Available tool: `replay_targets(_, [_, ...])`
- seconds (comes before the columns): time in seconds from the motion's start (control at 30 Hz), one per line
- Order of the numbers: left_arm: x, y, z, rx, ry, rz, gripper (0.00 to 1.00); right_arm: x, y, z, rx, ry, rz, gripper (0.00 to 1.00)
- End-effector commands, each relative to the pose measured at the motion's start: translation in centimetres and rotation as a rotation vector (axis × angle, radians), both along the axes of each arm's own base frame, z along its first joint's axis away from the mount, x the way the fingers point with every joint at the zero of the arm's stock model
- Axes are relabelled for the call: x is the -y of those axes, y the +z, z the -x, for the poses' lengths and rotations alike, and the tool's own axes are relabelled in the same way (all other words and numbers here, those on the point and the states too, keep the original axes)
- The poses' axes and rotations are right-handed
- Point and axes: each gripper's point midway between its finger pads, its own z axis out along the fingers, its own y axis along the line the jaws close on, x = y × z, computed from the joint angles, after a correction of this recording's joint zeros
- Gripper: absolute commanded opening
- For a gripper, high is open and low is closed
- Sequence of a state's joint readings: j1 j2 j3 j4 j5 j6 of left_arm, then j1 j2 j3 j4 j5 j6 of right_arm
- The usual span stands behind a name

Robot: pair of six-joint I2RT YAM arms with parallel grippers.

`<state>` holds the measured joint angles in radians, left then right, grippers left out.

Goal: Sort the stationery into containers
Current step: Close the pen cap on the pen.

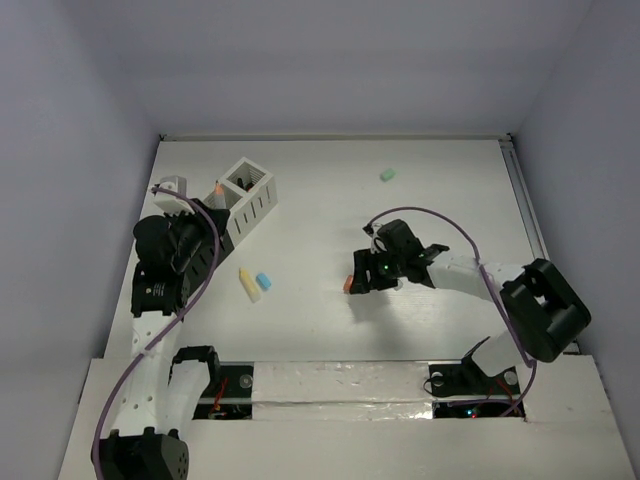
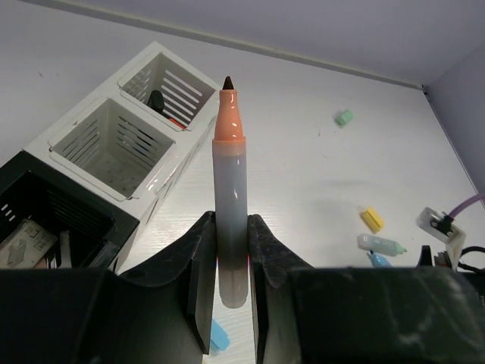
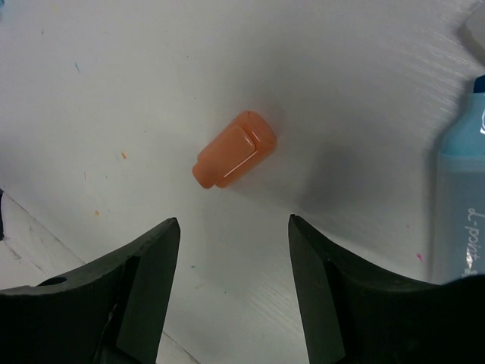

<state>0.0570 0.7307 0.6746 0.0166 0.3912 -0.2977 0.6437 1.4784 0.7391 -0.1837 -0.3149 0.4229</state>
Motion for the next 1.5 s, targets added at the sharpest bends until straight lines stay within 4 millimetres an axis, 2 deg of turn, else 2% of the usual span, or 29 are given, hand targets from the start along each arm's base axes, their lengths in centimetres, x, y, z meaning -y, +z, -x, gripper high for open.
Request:
replay_targets(0.0, [0.9, 1.0, -0.1, 0.050, -0.047, 0.008, 0.00, -2.5, 1.8, -1.6, 0.057, 0.029, -0.061, 0.64])
replay_targets(0.23, [1.7, 1.0, 0.1, 0.052, -0.080, 0.009, 0.00, -4.1, 0.3, -2.3, 0.050, 0.039, -0.005, 0.63])
replay_targets(0.3, [2.0, 1.2, 0.3, 0.058, -0.091, 0.009, 0.00, -3.7, -0.8, -2.5, 0.052, 0.032, 0.060, 0.62])
replay_targets(0.47, [2.6, 1.4, 0.6, 0.065, -0.110, 0.004, 0.00, -4.4, -1.4, -2.3, 0.080, 0.069, 0.198, 0.58])
replay_targets(0.67, [2.8, 1.4, 0.6, 0.062, -0.113, -0.008, 0.00, -4.0, -3.3, -2.8, 0.102, 0.056, 0.336, 0.58])
replay_targets(0.73, [3.0, 1.5, 0.6, 0.064, -0.117, -0.010, 0.00, -4.3, -3.3, -3.0, 0.128, 0.065, 0.369, 0.57])
replay_targets(0.83, [2.8, 1.3, 0.6, 0.060, -0.105, -0.016, 0.00, -3.6, -3.8, -3.1, 0.135, 0.070, 0.431, 0.53])
replay_targets(1.0, [2.5, 1.4, 0.4, 0.057, -0.091, -0.021, 0.00, -3.0, -4.5, -3.3, 0.147, 0.079, 0.498, 0.51])
replay_targets(1.17, [1.3, 1.1, 0.0, 0.043, -0.023, -0.052, 0.00, -3.0, -4.5, -3.6, 0.152, 0.084, 0.512, 0.43])
replay_targets(1.3, [0.1, 0.7, -0.5, 0.022, 0.041, -0.077, 0.00, -3.4, -4.2, -3.7, 0.163, 0.090, 0.496, 0.28])
replay_targets(1.47, [0.3, 0.4, -0.6, 0.013, 0.033, -0.076, 0.00, -4.5, -2.3, -4.7, 0.223, 0.071, 0.426, 0.20])
